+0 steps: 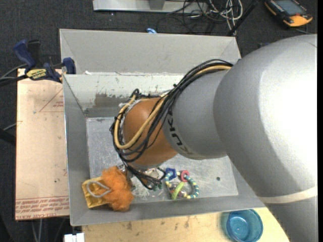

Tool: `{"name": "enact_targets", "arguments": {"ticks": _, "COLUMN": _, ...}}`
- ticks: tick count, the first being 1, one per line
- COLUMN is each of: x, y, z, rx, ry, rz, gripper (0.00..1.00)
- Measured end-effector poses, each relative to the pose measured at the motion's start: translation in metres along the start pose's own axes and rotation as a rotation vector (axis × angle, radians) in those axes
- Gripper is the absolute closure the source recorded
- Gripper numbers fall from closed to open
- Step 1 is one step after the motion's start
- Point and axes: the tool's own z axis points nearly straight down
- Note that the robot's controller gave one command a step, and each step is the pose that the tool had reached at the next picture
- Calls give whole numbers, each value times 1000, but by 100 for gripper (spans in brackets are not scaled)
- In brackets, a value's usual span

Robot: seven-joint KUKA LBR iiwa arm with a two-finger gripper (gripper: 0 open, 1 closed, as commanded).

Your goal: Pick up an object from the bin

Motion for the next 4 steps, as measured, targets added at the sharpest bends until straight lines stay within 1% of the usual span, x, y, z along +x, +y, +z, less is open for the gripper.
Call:
{"name": "enact_targets", "arguments": {"ticks": 1, "x": -10, "y": -3, "z": -115, "rx": -17, "ry": -9, "rz": -35, "gripper": 100}}
{"name": "enact_targets", "arguments": {"ticks": 2, "x": -10, "y": -3, "z": -115, "rx": -17, "ry": -9, "rz": -35, "gripper": 100}}
{"name": "enact_targets", "arguments": {"ticks": 3, "x": -9, "y": -7, "z": -175, "rx": -17, "ry": -10, "rz": -27, "gripper": 0}}
{"name": "enact_targets", "arguments": {"ticks": 4, "x": -9, "y": -7, "z": -175, "rx": -17, "ry": -10, "rz": -27, "gripper": 0}}
